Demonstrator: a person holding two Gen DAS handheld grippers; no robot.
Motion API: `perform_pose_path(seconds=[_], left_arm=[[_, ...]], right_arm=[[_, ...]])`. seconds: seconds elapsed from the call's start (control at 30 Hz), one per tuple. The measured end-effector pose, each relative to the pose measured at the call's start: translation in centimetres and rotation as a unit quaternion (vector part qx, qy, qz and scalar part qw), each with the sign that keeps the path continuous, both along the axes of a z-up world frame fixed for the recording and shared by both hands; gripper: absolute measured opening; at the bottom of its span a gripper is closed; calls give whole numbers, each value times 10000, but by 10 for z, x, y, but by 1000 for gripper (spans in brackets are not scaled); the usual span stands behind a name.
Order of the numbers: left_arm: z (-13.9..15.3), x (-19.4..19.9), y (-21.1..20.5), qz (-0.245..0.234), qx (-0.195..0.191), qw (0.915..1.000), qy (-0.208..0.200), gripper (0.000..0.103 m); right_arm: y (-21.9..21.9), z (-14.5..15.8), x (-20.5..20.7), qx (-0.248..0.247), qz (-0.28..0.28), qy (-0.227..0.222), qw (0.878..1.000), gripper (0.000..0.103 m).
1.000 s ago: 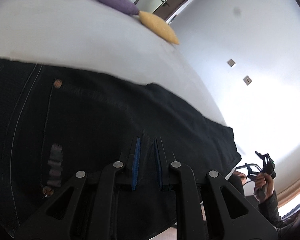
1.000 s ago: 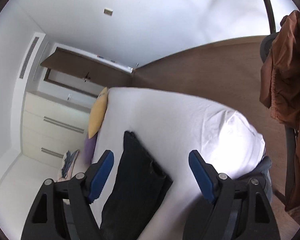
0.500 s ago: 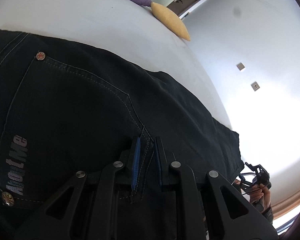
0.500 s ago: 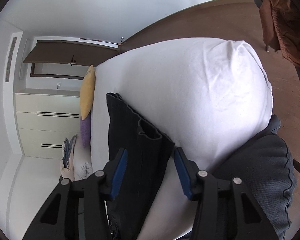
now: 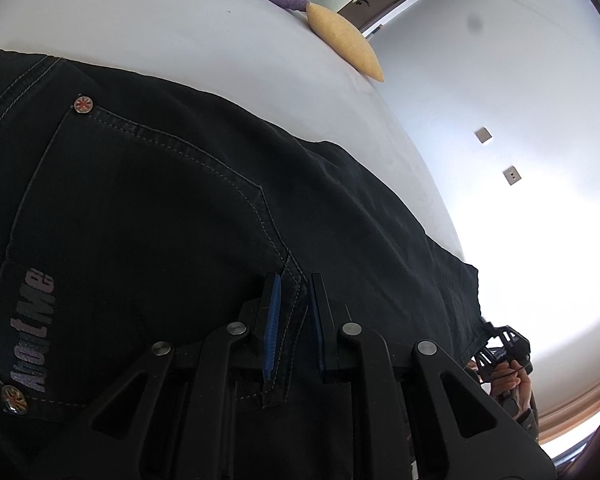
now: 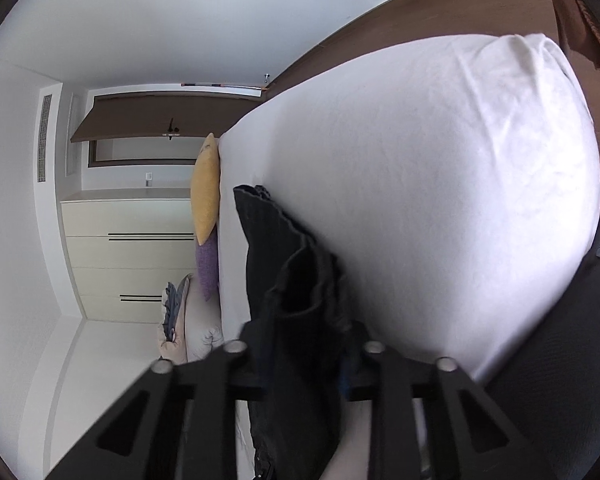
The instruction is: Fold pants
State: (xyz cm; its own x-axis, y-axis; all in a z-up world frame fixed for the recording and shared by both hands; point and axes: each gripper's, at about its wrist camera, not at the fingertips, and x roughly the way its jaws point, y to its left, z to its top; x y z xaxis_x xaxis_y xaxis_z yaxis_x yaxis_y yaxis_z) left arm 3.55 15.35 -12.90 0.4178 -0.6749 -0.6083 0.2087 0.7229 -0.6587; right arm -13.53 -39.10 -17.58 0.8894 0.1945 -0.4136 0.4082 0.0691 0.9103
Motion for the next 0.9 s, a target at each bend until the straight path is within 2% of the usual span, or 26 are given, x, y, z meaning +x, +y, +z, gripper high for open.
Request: perform_pose_path(seconds=[0.13, 0.23, 0.33, 0.37, 0.43, 0.53, 0.57, 0.63, 0.67, 0.7, 0.73, 0.77, 0.8, 0.9], left_arm=[[1, 0, -1, 5, 27, 10000, -26, 14], [4, -2, -3, 33, 156, 9998, -81, 14], [10, -3, -9, 16, 239, 9996, -144, 14], [12, -4, -12, -18, 216, 9997, -149, 14], [16, -5, -18, -72, 207, 9996, -197, 14], [23, -7, -29, -188, 92, 9995, -249, 14], [25, -8, -33, -226, -6, 9995, -229, 14], [26, -8, -39, -238, -233, 9994, -90, 15], [26, -8, -41, -239, -311, 9992, -11, 16], [26, -8, -44, -247, -367, 9990, 51, 28], [24, -8, -49, -254, -480, 9984, 130, 56], [25, -8, -51, -232, -552, 9981, 157, 72], [25, -10, -55, -171, -638, 9977, 136, 83], [23, -12, -70, -332, -786, 9960, 263, 83]], right_arm=[[5, 10, 2, -432, 43, 176, 9989, 11], [14, 35, 8, -1102, 240, 356, 9930, 11], [40, 69, 24, -1933, 672, 355, 9782, 10], [54, 82, 31, -2259, 879, 363, 9695, 10], [93, 105, 49, -2942, 1402, 317, 9449, 10], [164, 126, 71, -3969, 2222, 266, 8902, 10], [197, 128, 78, -4384, 2557, 258, 8612, 10], [239, 126, 86, -4962, 2959, 331, 8155, 10], [268, 119, 90, -5405, 3221, 399, 7762, 10], [284, 112, 94, -5633, 3397, 467, 7517, 10], [300, 98, 97, -5815, 3599, 604, 7271, 9], [308, 86, 99, -5894, 3693, 734, 7147, 9], [312, 77, 100, -5959, 3729, 817, 7065, 9], [318, 75, 94, -6251, 3689, 792, 6833, 9]])
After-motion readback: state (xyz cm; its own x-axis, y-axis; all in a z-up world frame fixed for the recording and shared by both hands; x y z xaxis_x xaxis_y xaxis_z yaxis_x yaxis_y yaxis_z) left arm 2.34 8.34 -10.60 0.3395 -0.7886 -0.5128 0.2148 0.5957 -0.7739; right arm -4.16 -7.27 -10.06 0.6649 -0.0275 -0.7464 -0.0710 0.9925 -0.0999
